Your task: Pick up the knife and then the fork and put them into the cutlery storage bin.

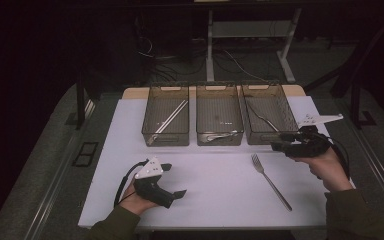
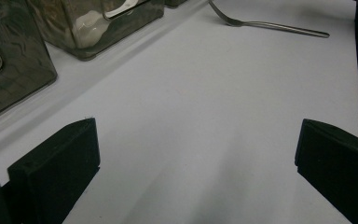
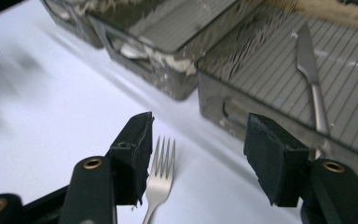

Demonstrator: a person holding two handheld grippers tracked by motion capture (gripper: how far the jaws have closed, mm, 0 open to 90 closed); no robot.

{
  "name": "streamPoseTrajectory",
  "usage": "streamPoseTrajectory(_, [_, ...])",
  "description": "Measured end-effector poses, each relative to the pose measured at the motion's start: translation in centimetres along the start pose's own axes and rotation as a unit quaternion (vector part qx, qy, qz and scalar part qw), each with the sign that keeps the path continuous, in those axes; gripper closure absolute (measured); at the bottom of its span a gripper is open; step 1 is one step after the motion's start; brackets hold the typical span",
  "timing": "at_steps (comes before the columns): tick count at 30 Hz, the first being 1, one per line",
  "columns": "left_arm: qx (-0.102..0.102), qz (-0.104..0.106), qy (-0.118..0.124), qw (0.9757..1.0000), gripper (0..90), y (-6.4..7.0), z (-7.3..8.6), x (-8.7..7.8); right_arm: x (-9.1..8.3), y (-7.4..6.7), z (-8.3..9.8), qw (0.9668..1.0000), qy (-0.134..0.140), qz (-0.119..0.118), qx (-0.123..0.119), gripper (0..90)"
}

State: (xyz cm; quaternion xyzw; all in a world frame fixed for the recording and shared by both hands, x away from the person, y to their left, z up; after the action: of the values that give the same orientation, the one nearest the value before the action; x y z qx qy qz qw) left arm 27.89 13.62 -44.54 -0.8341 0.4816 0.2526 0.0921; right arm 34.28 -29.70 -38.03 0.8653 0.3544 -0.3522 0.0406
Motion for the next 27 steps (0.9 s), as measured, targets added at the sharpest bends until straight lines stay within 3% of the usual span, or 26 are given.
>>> streamPoseTrajectory(8, [0.004,0.0,-0.003,1.0,0.0,0.0,0.0,-0.1,0.2,-0.7,1.5,0.9994,-0.031,0.002,-0.013,40.8])
streamPoseTrajectory(17, [0.005,0.005,-0.007,1.0,0.0,0.1,0.0,0.0,0.5,-1.5,2.9,0.9979,-0.063,-0.003,-0.012,40.4])
streamPoseTrajectory(27, [0.004,0.005,-0.008,0.9999,0.0,0.1,0.0,0.0,1.5,-2.1,3.5,0.9911,-0.133,-0.007,0.007,45.3])
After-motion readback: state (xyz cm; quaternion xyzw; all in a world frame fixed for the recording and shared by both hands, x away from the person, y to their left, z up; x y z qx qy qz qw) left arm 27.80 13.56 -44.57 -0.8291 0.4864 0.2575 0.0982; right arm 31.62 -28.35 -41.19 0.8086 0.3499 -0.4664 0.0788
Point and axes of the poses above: each handheld gripper's, and its own axes: x roughly forward along the jaws, z roughly out of its underside, y roughly to its right, the point moved 2 cm from there along x, roughly forward along the jaws, and after that the axes turned 2 degrees about -z, right-handed, at the moved point
